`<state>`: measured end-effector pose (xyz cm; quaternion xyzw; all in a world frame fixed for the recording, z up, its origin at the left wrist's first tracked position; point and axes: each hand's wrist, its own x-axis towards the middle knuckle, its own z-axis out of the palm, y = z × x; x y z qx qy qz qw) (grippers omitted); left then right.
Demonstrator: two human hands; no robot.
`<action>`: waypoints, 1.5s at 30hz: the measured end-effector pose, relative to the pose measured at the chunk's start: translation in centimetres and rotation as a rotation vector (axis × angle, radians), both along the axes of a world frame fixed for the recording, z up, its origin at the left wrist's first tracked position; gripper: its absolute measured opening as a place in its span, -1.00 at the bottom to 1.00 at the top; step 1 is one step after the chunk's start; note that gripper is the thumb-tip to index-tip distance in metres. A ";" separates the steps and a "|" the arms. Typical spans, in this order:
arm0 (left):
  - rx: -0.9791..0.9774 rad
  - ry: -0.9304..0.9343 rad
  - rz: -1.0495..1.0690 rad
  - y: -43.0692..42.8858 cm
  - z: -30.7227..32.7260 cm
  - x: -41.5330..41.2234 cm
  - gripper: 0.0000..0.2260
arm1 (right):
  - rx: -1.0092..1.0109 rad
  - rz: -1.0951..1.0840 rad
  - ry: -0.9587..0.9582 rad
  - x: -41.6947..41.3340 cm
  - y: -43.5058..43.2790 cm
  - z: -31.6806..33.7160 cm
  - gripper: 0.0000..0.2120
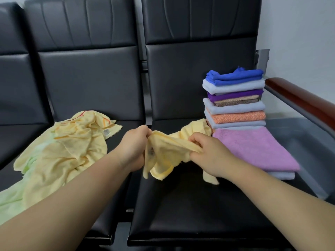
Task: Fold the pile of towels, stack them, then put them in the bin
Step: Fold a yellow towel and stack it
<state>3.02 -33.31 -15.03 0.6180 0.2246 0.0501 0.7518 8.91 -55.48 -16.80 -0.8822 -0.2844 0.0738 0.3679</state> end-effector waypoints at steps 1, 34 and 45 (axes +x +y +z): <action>0.010 0.021 0.026 0.2 0.0 -0.1 -0.90 | 0.013 -0.021 -0.021 0.2 -0.3 0.0 -0.87; 0.851 0.038 -0.368 2.2 0.6 -1.9 -0.84 | 0.488 -0.091 0.519 1.9 -1.1 1.2 -0.95; 1.221 0.083 -0.612 1.6 1.3 -1.7 -0.81 | -0.177 0.016 0.110 0.7 -1.8 2.0 -0.75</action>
